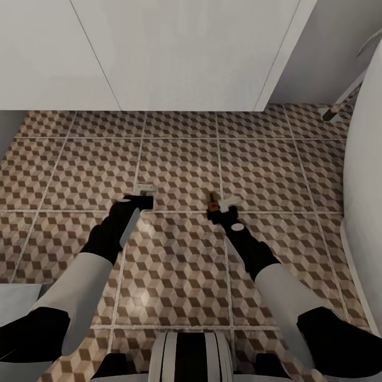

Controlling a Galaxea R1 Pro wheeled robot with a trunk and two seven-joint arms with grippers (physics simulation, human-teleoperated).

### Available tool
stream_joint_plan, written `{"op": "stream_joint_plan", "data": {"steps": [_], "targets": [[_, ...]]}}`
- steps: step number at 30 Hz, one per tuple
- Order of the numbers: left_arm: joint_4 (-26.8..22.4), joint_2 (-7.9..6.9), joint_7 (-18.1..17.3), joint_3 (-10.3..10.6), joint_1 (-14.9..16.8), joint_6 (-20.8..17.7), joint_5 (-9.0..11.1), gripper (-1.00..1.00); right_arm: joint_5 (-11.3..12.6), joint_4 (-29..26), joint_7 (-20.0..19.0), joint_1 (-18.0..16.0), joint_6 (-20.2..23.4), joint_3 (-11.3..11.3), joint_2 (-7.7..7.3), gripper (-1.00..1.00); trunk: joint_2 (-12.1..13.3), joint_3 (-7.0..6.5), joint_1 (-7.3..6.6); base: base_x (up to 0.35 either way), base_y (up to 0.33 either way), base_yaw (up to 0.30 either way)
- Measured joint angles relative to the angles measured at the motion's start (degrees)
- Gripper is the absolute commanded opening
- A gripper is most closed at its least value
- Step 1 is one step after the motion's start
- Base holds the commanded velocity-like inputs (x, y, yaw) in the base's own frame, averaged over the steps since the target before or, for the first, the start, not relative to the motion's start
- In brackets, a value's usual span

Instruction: Take the four mousetraps from the cabinet in the bathroom and place them on the bathroom floor. Make sure all four end up on the same floor surface, and ensure that at least two of them are either under or directly next to the same bathroom sink.

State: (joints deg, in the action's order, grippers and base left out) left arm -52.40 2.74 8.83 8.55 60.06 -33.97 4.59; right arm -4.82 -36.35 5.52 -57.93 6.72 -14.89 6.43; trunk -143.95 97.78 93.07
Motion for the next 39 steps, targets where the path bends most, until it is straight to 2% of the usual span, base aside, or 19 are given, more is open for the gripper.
{"op": "stream_joint_plan", "data": {"steps": [5, 9, 23, 29, 39], "targets": [[-5.5, 0.01, 0.0, 0.0, 0.0, -0.3, 0.0, -1.00, 0.0, 0.0, 0.3, -0.9, 3.8, 0.1, -0.34, -1.00, 0.0, 0.00, 0.00, 0.000, 0.000, 0.000], [-7.5, -0.09, -0.1, 0.0, -0.1, -0.4, 0.0, -1.00, 0.0, 0.1, 0.4, -2.8, 5.9, 0.1, -0.41, -1.00, 0.0, 0.00, 0.00, 0.000, 0.000, 0.000], [-7.6, -0.27, 0.0, 0.0, -0.2, -0.5, 0.1, -1.00, 0.1, -0.7, 0.4, -4.0, 6.5, 0.0, -0.35, -1.00, 0.0, 0.00, 0.00, 0.000, 0.000, 0.000], [-7.6, -0.26, 0.0, 0.0, -0.4, -2.3, 0.1, -1.00, 0.0, -2.5, 0.5, -4.0, 6.7, -0.2, -0.42, -1.00, 0.0, 0.00, 0.00, 0.000, 0.000, 0.000], [-8.0, -0.14, 0.0, 0.0, -0.4, -3.3, 0.1, -1.00, 0.0, -4.6, 0.6, -4.0, 7.0, -0.2, -0.43, -1.00, -0.1, 2.21, 0.27, 0.000, 0.000, 0.000]]}}
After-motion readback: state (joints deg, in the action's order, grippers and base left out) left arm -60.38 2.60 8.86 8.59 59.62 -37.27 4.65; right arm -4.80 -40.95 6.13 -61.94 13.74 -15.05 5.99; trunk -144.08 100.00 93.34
